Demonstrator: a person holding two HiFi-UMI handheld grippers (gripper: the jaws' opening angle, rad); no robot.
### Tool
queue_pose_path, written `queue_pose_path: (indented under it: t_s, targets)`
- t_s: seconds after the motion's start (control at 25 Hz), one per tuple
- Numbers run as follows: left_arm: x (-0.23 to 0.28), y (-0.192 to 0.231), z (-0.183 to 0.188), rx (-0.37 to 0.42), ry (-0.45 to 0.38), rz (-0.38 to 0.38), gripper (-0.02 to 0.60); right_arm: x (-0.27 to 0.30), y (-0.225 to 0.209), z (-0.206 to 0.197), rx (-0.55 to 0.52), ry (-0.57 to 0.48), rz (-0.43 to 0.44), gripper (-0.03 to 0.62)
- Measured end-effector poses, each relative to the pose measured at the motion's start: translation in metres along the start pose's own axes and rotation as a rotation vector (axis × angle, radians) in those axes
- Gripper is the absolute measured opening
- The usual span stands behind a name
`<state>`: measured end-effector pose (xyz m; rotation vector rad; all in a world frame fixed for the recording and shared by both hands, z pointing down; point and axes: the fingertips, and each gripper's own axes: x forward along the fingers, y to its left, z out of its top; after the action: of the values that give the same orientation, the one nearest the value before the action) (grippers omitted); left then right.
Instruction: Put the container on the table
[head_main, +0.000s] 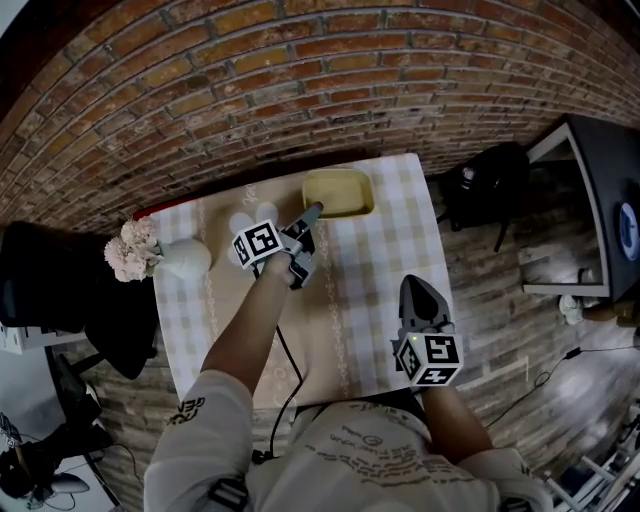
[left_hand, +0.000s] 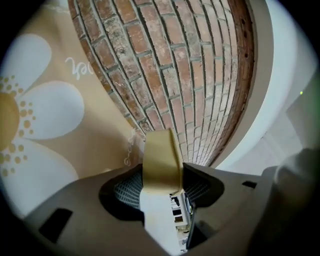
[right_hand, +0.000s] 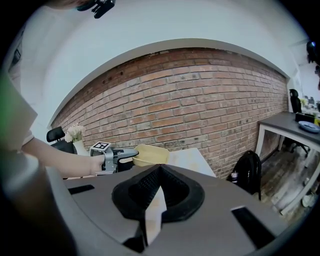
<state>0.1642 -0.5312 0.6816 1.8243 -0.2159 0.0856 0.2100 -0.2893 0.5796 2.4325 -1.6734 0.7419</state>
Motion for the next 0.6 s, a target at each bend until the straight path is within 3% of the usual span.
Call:
queue_pose_path:
  t_s: [0.2, 0.6]
  targets:
    - [-0.004, 0.013, 0.01, 0.054, -0.005, 0.118, 0.233, 0.0, 0.007, -0.003, -0.029, 0.014, 0.032, 0.002]
    - [-0.02, 0.037, 0.028, 0.39, 0.065, 0.449, 0.274, -0.006, 0.001, -0.005, -0.047, 0.019, 0.047, 0.002]
